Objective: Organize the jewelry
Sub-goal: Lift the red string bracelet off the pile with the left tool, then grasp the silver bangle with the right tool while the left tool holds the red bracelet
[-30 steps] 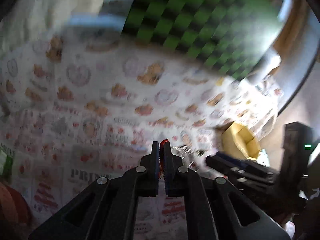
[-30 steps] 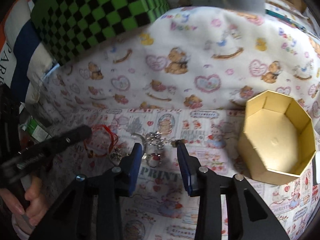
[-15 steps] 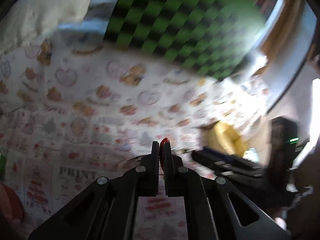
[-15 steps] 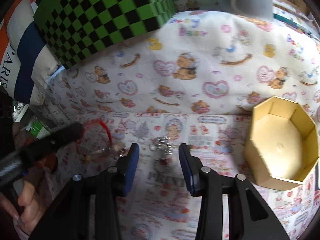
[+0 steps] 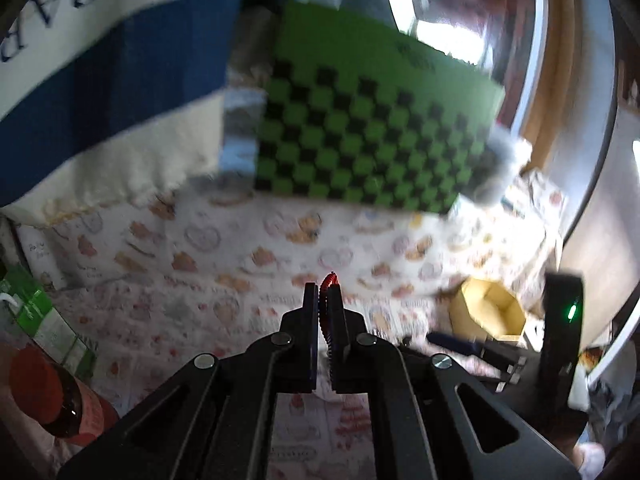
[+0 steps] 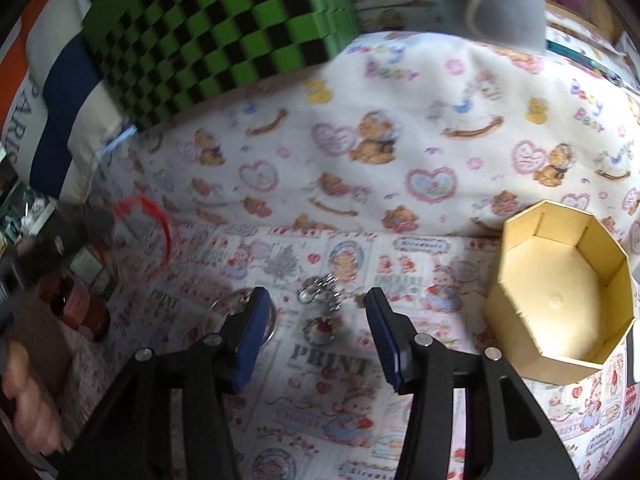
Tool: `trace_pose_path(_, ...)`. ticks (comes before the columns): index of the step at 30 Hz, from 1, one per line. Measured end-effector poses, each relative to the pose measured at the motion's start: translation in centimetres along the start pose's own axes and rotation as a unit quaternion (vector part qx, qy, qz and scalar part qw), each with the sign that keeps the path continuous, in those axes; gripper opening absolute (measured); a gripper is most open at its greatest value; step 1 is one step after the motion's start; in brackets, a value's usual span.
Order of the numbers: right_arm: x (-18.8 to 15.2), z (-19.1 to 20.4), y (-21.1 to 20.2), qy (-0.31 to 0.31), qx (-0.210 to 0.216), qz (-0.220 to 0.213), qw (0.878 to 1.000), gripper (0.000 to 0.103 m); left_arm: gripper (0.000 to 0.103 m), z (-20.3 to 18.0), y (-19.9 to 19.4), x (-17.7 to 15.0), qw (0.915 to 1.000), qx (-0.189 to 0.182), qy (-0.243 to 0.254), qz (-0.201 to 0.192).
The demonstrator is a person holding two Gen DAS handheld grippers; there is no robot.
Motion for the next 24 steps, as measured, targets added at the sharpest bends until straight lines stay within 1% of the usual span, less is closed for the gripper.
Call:
trace_pose_path(1, -0.1, 0.7, 0.5, -0.008, 0.002, 0.005, 1.0, 0.054, 0.003, 0.3, -0.4, 0.2, 0.9999, 0.008, 0.001, -0.014)
trace_pose_path(2, -0.2, 1.2, 0.9, -0.016, 0.003, 0.01, 1.0, 0.063, 0.003, 0.3, -0.4, 0.4, 0.9995, 0.021, 0.005, -0.024)
trace_pose_path(3, -0.4, 2.1, 1.6, -0.031, 0.009, 0.023, 0.999, 0.078, 0.003, 0.4, -0.4, 0.5, 0.9989, 0.037, 0.008, -0.029)
trace_pose_path(4, -0.6, 3.1, 2.3, -0.05, 0.015, 0.04, 0.998, 0.085, 0.003, 0.3, -0.2, 0.5, 0.998, 0.054, 0.011, -0.031)
trace_pose_path(5, -0.9, 3.7, 2.7, -0.061, 0.014, 0.045, 0.997, 0.087, 0.003, 0.4, 0.2, 0.4, 0.997, 0.07, 0.013, -0.029)
trace_pose_path(8, -1.2, 6.2, 4.0, -0.091, 0.004, 0.064, 0.994, 0.087, 0.003, 1.5, 1.3, 0.4, 0.9961, 0.086, 0.006, -0.019)
trace_pose_path(12, -0.8, 7.5, 5.6, -0.101, -0.028, 0.086, 0.991, 0.087, 0.003, 3.6, 3.2, 0.1, 0.9945, 0.101, -0.022, 0.018)
trace_pose_path(16, 0.1, 8.2, 7.8, -0.084, -0.028, 0.095, 0.992, 0.086, 0.003, 4.4, 3.9, -0.3, 0.9925, 0.117, -0.024, 0.026)
trace_pose_path(17, 0.2, 8.0, 8.3, -0.081, -0.032, 0.099, 0.991, 0.081, 0.003, 4.6, 4.1, -0.4, 0.9923, 0.117, -0.026, 0.028)
trace_pose_path(18, 0.2, 8.0, 8.7, -0.081, -0.038, 0.105, 0.99, 0.071, 0.003, 4.7, 4.3, -0.5, 0.9927, 0.113, -0.03, 0.031)
trace_pose_path(20, 0.0, 8.2, 8.5, -0.102, -0.044, 0.097, 0.989, 0.065, 0.003, 5.0, 4.6, -0.7, 0.9943, 0.089, -0.045, 0.039)
trace_pose_path(22, 0.0, 8.0, 8.3, -0.099, -0.033, 0.094, 0.99, 0.065, 0.003, 5.1, 4.7, -0.8, 0.9947, 0.076, -0.054, 0.043)
trace_pose_path(24, -0.2, 7.7, 7.7, -0.1, -0.039, 0.092, 0.99, 0.065, 0.003, 4.9, 4.3, -0.7, 0.9947, 0.084, -0.049, 0.033)
Point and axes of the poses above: each gripper's, at about its wrist camera, not at the fingertips, and y roughly the way its jaws point, z to its left, x to its top, the point moved 1 cm from there along y, roughly the way its jaws point, and after that the axes turned 9 degrees about x, right-handed, at the moved point
